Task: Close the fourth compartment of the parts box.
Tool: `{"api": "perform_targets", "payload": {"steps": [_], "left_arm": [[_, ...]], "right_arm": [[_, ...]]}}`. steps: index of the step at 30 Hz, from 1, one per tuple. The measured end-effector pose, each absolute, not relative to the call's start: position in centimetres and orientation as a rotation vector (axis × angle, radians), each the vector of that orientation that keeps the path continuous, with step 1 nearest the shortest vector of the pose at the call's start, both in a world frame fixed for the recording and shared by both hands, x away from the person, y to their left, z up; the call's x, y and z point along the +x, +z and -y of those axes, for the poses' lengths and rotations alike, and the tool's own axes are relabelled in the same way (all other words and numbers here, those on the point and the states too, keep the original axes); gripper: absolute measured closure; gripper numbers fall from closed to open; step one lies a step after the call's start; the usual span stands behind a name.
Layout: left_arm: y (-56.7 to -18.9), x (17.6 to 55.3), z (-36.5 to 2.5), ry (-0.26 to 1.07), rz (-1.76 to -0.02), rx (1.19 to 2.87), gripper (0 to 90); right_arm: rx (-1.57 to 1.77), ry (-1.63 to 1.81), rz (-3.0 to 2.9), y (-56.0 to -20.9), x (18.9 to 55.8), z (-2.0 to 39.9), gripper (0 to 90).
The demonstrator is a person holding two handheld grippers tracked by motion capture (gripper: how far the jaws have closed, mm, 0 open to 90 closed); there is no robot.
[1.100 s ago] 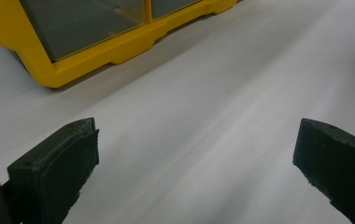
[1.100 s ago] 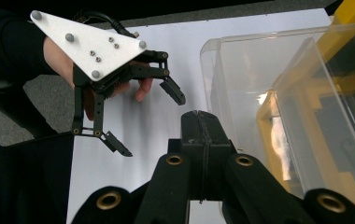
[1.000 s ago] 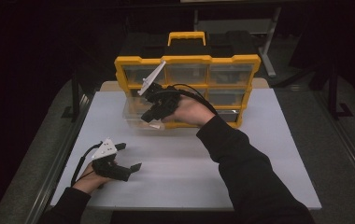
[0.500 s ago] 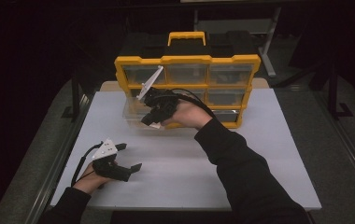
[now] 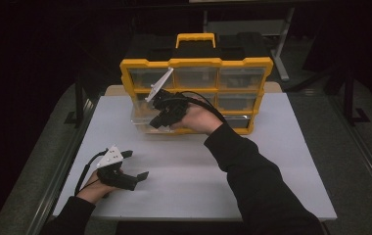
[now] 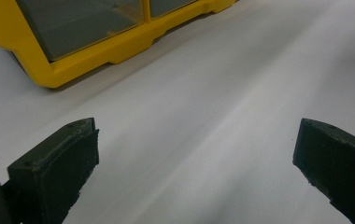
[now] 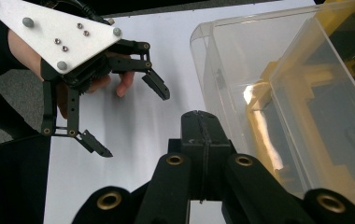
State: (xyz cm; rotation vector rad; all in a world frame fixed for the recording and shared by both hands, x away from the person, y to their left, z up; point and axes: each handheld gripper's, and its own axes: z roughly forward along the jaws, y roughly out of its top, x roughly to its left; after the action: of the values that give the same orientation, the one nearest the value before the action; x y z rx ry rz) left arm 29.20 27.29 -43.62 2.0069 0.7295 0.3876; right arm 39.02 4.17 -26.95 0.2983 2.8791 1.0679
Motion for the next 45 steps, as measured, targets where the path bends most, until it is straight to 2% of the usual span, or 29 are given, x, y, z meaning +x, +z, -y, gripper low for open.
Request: {"api": "perform_targets", "payload": {"steps": [45], "left_arm": [[-43.6,29.2,-27.4,0.386,-0.733,2.002,0.0]], "right_arm": [[0.390,1.094,-2.814,-26.9,41.8,-4.3,89.0]]}}
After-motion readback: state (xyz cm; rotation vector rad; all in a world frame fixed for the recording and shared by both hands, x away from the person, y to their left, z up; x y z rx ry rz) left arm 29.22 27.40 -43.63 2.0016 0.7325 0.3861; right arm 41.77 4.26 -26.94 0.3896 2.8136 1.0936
